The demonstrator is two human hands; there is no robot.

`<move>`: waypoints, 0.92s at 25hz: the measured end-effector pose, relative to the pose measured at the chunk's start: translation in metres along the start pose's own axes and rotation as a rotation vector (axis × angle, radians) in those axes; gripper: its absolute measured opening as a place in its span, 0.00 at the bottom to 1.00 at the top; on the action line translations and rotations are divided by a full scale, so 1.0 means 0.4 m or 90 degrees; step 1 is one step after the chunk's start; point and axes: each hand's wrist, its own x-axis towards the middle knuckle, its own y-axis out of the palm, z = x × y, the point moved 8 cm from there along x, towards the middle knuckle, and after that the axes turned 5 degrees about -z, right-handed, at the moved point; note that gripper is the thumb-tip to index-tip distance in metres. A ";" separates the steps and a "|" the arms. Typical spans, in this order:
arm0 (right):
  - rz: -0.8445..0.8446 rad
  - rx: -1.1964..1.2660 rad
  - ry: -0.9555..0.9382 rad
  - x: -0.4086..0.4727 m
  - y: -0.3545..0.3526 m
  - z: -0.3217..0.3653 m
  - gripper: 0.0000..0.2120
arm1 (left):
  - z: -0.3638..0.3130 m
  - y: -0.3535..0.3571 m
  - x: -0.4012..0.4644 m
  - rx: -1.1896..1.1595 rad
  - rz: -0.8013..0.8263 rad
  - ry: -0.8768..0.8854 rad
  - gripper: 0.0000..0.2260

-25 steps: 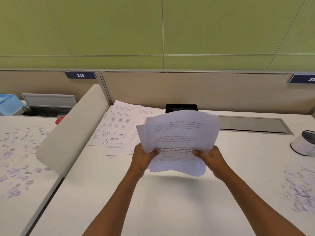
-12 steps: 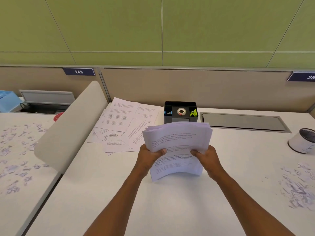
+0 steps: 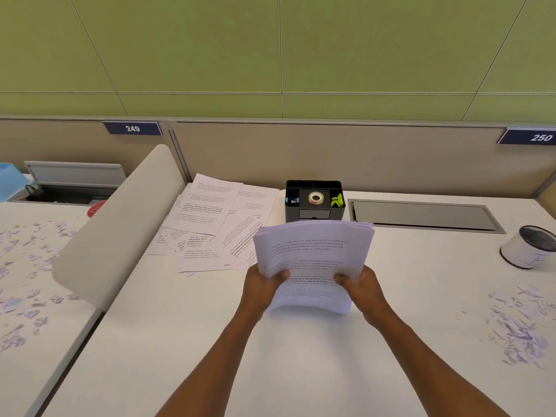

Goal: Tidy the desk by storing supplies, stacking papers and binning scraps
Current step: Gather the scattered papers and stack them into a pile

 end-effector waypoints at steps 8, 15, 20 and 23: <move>-0.014 -0.056 0.005 -0.001 0.001 -0.019 0.16 | 0.022 -0.004 0.000 0.087 0.071 0.012 0.22; -0.051 -0.061 -0.017 0.002 0.001 -0.013 0.13 | 0.028 -0.013 -0.002 0.048 -0.053 -0.002 0.14; -0.032 -0.089 0.037 -0.018 -0.001 -0.069 0.13 | 0.089 0.006 -0.013 0.150 0.028 -0.025 0.13; -0.044 -0.102 0.027 -0.009 -0.001 -0.062 0.11 | 0.094 -0.004 -0.003 0.204 -0.015 -0.020 0.09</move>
